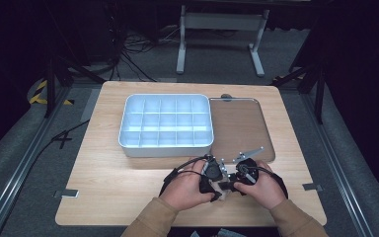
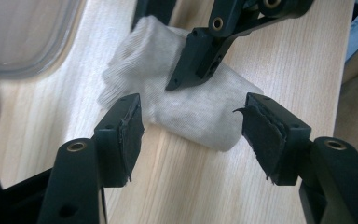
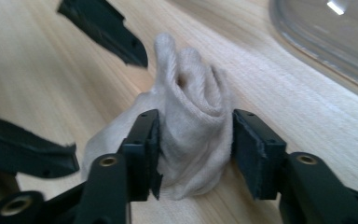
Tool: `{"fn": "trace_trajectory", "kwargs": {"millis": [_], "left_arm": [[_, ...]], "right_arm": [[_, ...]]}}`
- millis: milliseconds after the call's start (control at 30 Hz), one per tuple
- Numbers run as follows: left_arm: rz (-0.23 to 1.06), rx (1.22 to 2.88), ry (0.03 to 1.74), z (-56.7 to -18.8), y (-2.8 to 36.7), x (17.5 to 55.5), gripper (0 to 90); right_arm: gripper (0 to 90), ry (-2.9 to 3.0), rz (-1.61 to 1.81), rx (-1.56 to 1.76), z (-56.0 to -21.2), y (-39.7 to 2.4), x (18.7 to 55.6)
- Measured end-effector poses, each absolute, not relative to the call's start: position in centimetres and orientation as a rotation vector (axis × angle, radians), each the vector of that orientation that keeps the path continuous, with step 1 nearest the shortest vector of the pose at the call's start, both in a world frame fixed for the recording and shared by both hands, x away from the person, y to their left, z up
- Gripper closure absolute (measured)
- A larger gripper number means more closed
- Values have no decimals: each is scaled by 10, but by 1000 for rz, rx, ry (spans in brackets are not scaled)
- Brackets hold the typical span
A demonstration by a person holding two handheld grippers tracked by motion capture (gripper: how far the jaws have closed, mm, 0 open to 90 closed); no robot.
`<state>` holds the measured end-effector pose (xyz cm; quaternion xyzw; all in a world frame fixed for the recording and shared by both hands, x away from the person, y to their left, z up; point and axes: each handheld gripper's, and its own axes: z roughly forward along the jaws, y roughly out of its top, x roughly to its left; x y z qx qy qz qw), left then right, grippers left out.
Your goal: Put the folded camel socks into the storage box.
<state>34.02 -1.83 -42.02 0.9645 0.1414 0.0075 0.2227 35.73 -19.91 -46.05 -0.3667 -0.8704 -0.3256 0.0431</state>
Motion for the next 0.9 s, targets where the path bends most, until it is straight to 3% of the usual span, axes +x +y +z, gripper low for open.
{"fn": "trace_trajectory", "kwargs": {"millis": [567,900], "left_arm": [[53,2632,437,-412,-1,341,383],[65,2627,455,-409,8,345,386]], "right_arm": [[745,-2617,-996,-995,-461,-201,365],[766,-2673,-978,-979,-455,-197,361]]}}
